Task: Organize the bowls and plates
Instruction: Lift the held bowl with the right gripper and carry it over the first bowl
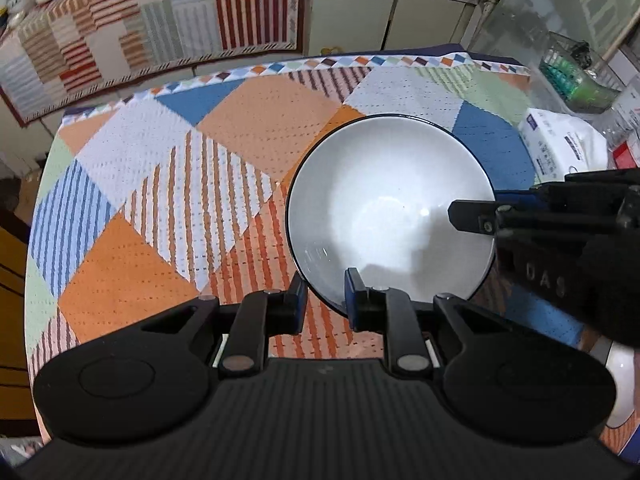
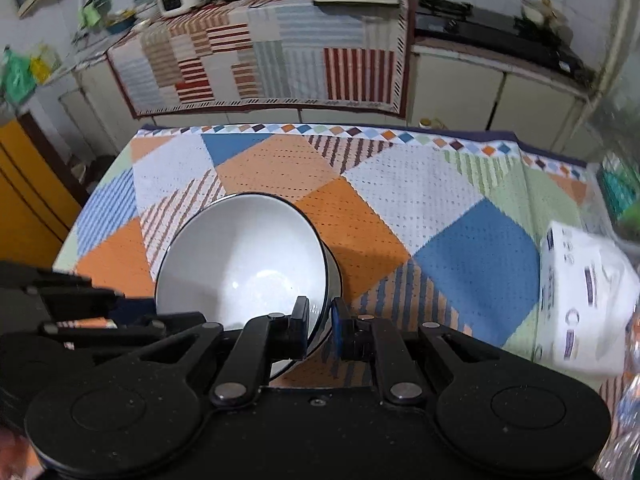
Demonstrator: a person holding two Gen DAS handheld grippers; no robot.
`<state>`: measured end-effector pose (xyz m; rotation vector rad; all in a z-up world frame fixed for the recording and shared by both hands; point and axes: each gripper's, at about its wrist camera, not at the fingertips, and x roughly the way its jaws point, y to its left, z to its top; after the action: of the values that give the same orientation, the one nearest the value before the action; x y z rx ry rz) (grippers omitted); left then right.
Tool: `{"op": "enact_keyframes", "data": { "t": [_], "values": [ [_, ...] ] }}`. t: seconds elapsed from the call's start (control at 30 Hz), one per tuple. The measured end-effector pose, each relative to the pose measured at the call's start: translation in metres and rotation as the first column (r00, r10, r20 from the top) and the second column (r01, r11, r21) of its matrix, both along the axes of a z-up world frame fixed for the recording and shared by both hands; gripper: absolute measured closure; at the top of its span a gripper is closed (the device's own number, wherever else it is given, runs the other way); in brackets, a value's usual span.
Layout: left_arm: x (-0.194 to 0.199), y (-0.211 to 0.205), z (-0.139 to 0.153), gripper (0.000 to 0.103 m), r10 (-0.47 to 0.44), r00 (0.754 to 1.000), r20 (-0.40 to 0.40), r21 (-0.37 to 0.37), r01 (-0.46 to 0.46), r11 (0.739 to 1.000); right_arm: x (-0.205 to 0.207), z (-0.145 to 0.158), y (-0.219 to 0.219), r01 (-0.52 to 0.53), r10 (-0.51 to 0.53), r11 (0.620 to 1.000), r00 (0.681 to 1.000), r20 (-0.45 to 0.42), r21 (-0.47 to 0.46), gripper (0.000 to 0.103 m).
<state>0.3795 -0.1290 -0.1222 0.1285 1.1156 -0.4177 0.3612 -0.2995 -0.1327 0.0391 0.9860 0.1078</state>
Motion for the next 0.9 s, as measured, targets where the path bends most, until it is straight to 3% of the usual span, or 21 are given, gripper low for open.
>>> {"op": "enact_keyframes", "data": {
  "t": [0.23, 0.47, 0.6, 0.77, 0.9],
  "values": [
    [0.007, -0.003, -0.003, 0.085, 0.012, 1.000, -0.023, 0.011, -0.011, 1.000, -0.002, -0.009, 0.021, -0.117, 0.130, 0.973, 0.990, 0.053, -0.200, 0.088],
    [0.013, -0.009, -0.005, 0.084, 0.018, 0.999, -0.040, 0.040, -0.016, 0.999, 0.000, -0.014, 0.027, -0.140, 0.165, 0.951, 0.984, 0.071, -0.277, 0.087],
    [0.016, -0.007, -0.004, 0.081, 0.031, 0.998, -0.062, 0.017, -0.030, 0.999, -0.002, -0.018, 0.035, -0.153, 0.191, 0.924, 0.979, 0.077, -0.350, 0.087],
    [0.017, -0.002, -0.004, 0.081, 0.047, 0.997, -0.066, -0.015, -0.048, 0.999, -0.003, -0.018, 0.033, -0.159, 0.198, 0.923, 0.977, 0.079, -0.349, 0.086],
    [0.009, 0.004, 0.003, 0.080, 0.057, 0.998, -0.017, -0.029, -0.058, 0.998, -0.006, -0.015, 0.031, -0.143, 0.181, 0.936, 0.979, 0.094, -0.321, 0.087]
  ]
}}
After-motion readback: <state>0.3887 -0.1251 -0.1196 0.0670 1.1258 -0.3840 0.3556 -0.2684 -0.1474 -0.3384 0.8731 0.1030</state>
